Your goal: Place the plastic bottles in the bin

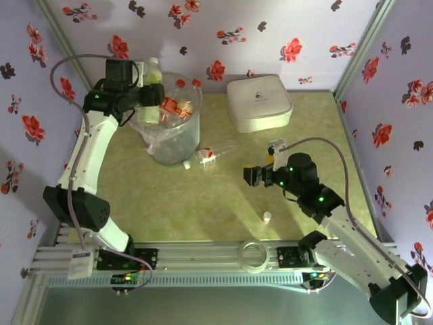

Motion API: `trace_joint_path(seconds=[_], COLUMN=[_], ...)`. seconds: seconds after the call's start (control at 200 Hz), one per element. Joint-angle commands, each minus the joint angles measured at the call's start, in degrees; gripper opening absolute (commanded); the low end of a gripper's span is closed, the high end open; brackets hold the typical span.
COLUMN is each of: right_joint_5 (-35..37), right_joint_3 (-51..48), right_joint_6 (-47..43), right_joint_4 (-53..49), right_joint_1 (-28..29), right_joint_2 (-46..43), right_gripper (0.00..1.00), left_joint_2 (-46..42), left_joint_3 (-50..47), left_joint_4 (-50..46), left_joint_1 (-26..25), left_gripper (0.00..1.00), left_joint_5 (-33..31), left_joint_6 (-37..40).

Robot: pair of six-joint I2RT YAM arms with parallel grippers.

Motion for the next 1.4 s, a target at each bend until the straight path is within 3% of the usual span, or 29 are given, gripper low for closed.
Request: trace_joint_path(seconds=[0.0, 0.145, 0.315, 0.41, 0.57, 0.79, 0.965, 1.225, 1.395], right_joint_5=[1.0, 0.2, -0.6, -1.2, -0.4, 0.7, 0.4, -0.1, 0.4], right_joint_3=[-0.6, -0.5, -0.5, -0.5, -0.7, -1.5, -1.1, -0.9, -0.9], right_joint_6=[-0.6, 0.2, 0.8, 1.5, 1.4, 1.2, 1.5, 2.4, 2.1], right_joint_4=[0.3, 2.4, 4.3, 5.0, 3.2, 2.0, 3.3, 5.3, 5.1], right_joint_1=[-0.3, -0.3, -0.3, -0.3, -0.3, -0.3, -0.3, -0.3, -0.3], right_joint_2=[0.4, 2.1, 4.6, 5.4, 3.7, 2.8, 4.6, 6.8, 6.9], right_gripper=[0.99, 0.99, 0.99, 0.99, 0.99, 0.99, 0.99, 0.99, 0.99], left_joint_2=[0.7, -0.5, 0.9, 2.6, 2.1, -0.7, -3.8, -6.7, -11.1], left_joint_3=[3.1, 5.5, 6.5, 5.3, -4.3, -18.3, -18.6, -9.7, -7.6], left_joint_4=[-1.7, -1.0, -0.5, -0.9, 4.0, 11.5, 13.1, 9.1, 9.6], left_joint_1=[0.3, 0.3, -0.4, -1.8, -2.0, -2.0, -1.9, -2.0, -1.2], left_gripper=[0.87, 0.87, 0.60, 0.54, 0.44, 0.40, 0.41, 0.70, 0.73], left_joint_5=[-0.3, 0.7, 0.6, -1.2, -2.5, -1.9, -0.2, 1.8, 2.3], left_joint_6=[2.4, 2.4, 2.6, 3.5, 1.6, -1.3, -2.2, -0.8, -0.6])
